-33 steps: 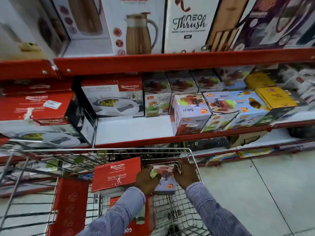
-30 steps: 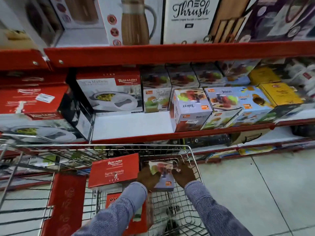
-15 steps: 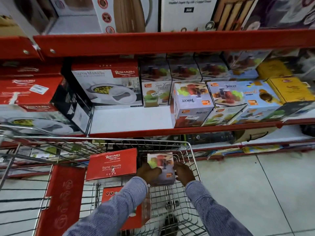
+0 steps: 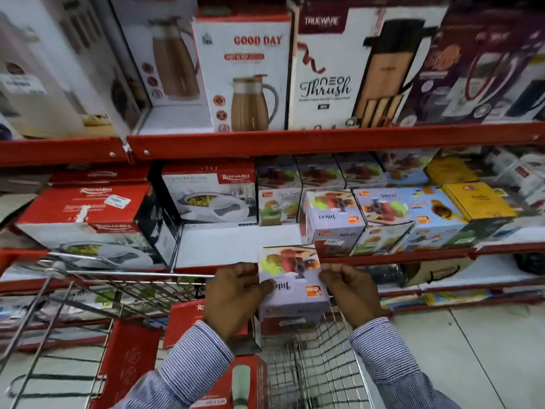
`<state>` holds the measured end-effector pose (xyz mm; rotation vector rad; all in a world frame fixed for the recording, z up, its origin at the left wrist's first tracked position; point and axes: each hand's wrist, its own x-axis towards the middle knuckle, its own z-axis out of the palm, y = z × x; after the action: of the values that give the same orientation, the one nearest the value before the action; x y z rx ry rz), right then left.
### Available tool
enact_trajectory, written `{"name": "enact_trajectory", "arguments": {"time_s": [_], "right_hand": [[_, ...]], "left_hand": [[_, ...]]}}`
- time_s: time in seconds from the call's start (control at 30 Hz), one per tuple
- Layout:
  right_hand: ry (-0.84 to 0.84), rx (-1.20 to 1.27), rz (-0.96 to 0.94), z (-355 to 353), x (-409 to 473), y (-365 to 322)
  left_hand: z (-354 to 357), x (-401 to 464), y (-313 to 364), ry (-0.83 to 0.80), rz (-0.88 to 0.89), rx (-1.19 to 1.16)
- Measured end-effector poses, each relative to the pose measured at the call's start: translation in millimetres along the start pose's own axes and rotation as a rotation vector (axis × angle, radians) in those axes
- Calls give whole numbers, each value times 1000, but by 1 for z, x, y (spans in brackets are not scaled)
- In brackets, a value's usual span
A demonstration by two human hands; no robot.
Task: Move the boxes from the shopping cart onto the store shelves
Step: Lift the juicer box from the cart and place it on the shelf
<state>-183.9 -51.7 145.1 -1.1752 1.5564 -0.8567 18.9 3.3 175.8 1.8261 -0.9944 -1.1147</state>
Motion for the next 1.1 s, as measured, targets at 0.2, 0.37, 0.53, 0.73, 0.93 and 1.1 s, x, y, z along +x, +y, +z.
{"name": "enact_trajectory", "arguments": {"time_s": [0.2, 0.37, 0.53, 0.73, 0.93, 1.1], "right_hand": [[-37, 78, -133, 3, -1, -62], [-32, -24, -236, 11, 17, -92], [-27, -94, -222, 28, 46, -104], [0, -227, -190, 38, 77, -100], [-6, -318, -143, 35, 105, -85], [-2, -373, -119, 37, 121, -79]], "left_hand": [[-33, 2, 46, 154, 177, 60], [-44, 23, 61, 185, 269, 86], [-38, 58, 53, 181, 232, 10], [-21, 92, 30, 182, 132, -42], [0, 122, 9, 122, 44, -69], [8, 143, 2, 90, -2, -87]]}}
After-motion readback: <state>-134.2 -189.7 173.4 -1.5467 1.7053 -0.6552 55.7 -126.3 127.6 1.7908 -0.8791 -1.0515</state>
